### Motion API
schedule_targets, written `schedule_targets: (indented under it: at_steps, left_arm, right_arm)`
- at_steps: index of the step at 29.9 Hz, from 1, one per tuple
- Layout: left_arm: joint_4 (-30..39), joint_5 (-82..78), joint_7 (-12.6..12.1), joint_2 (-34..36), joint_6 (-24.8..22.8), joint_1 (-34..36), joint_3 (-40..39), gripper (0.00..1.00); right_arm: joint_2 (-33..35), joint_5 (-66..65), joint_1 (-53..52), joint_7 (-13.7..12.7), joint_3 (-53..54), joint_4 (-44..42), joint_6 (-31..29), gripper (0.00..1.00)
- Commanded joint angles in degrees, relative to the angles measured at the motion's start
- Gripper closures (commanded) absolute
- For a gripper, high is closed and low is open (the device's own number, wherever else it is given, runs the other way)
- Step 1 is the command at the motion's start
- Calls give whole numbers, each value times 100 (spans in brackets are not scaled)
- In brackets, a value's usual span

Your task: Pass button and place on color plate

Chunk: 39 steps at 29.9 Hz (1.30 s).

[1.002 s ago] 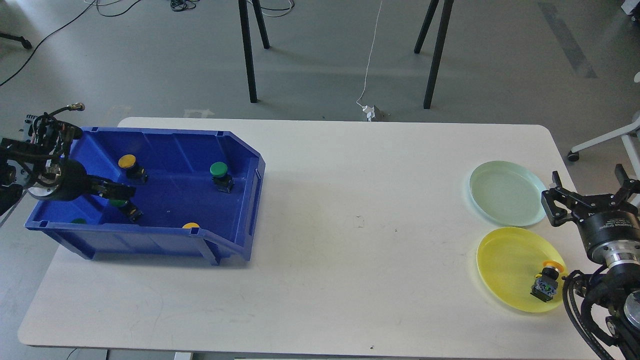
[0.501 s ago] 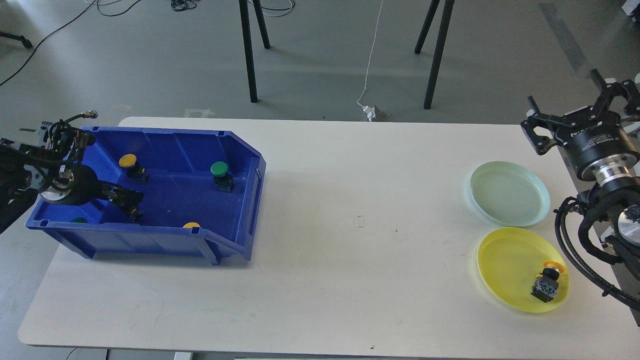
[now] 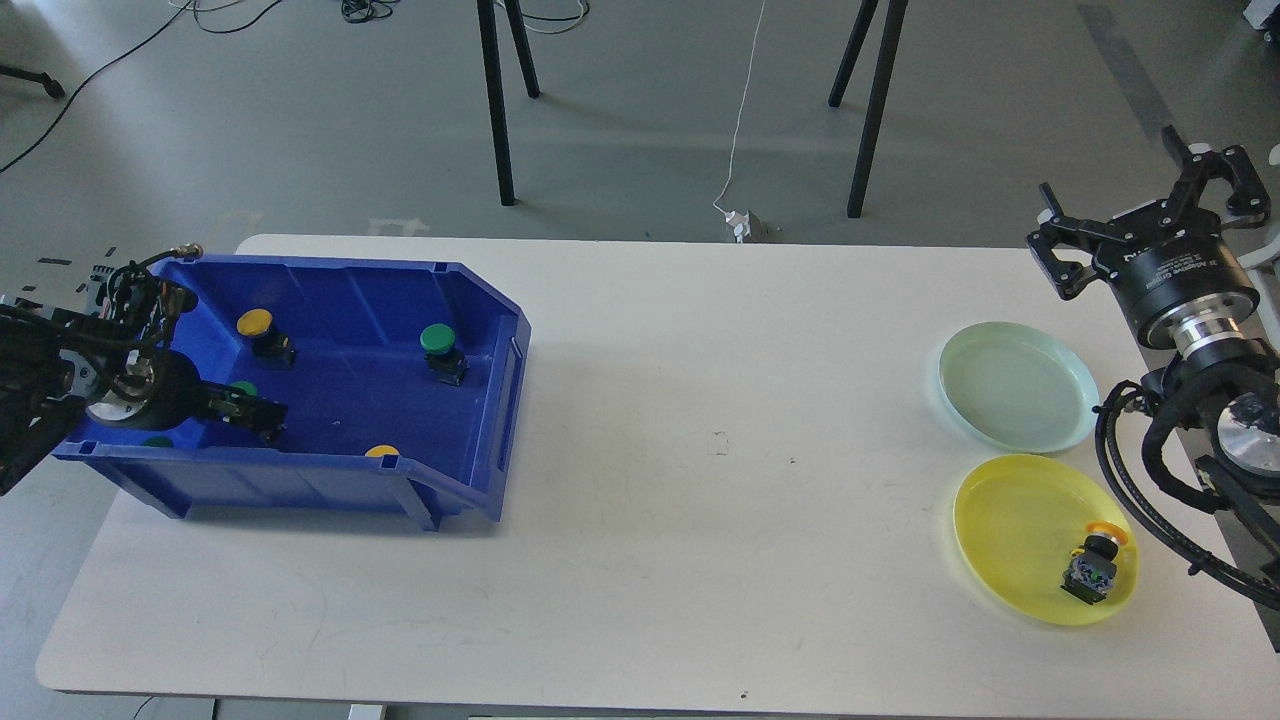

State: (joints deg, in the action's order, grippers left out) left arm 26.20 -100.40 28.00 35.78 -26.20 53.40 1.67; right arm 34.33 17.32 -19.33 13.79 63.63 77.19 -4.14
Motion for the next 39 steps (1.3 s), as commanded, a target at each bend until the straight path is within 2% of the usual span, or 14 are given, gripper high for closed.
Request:
schedule_targets:
  at_steps: [1,4,6,11,19,23,30,35,39]
  left_arm:
    - [-9,-23,0,-10,9,-14,0,34]
    - [-9,-23,0,-45,53,-31,0,69]
    - [-9,-23,0,-71,114,-31,0,71]
    - [-9,-5,0,-80,211,-31,0,85]
    - [43,74,0,-45,326,56,-61,87]
    - [297,503,0,410,256,302,-106,88]
    - [2000,1812,0,1860,133,522,-299,88]
    - [3214,2446,0,2529,-157,575,-869,88]
    - [4093,2972,0,2960,-180,549,-1379,88]
  right_arm:
    - [12,0,-1,1,0,-2,1,1]
    - [12,0,17,1,0,-19,1,1]
    - [12,0,26,1,0,-19,1,1]
    - [12,0,43,1,0,-37,1,1]
    - [-14,-9,52,1,-87,-142,1,1]
    - [-23,-9,-44,1,-386,-370,1,1]
    - [56,-18,-308,1,-764,-617,-8,1]
    - [73,-18,-308,1,-773,-670,-8,1]
    - [108,-18,-308,1,-765,-670,-8,1]
